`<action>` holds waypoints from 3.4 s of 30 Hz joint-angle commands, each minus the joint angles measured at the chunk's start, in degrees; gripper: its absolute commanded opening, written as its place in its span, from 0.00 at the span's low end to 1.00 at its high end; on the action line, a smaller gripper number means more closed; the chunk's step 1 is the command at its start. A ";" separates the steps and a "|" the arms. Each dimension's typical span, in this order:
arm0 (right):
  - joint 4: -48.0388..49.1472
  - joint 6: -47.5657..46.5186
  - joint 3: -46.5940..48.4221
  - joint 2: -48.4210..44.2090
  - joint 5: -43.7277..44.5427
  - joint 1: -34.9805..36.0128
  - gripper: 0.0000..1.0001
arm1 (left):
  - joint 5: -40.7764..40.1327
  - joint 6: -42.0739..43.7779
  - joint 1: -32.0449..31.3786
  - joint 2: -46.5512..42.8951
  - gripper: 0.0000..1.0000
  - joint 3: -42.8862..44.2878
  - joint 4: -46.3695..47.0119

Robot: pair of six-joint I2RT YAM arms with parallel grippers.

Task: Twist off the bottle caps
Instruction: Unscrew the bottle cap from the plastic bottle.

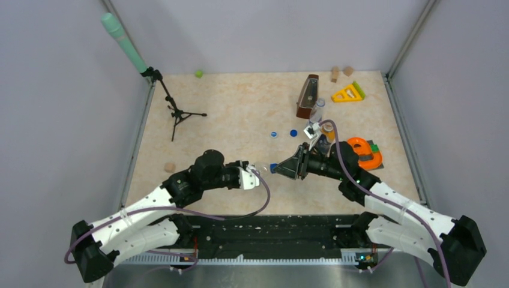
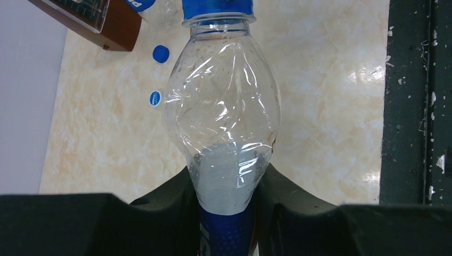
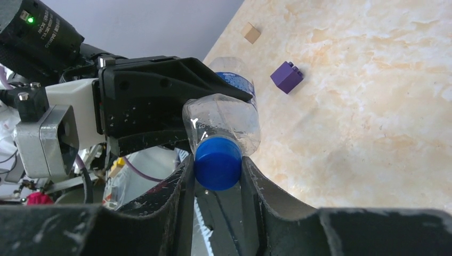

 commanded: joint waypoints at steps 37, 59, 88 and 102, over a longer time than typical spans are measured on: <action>11.11 -23.70 -8.36 -10.35 1.01 0.34 0.51 | 11.32 -7.36 1.84 2.93 0.00 4.80 -4.32; 18.40 10.93 -5.43 -1.55 6.30 0.40 0.52 | -13.18 0.02 -3.27 -3.57 0.00 -5.36 11.73; 20.68 12.25 -5.40 3.57 8.46 0.35 0.32 | -12.99 0.34 -5.14 -3.51 0.00 -7.04 14.80; 16.67 -0.58 -4.10 3.18 -1.19 0.35 0.00 | -6.90 -9.02 -4.86 -2.78 0.00 -2.92 8.90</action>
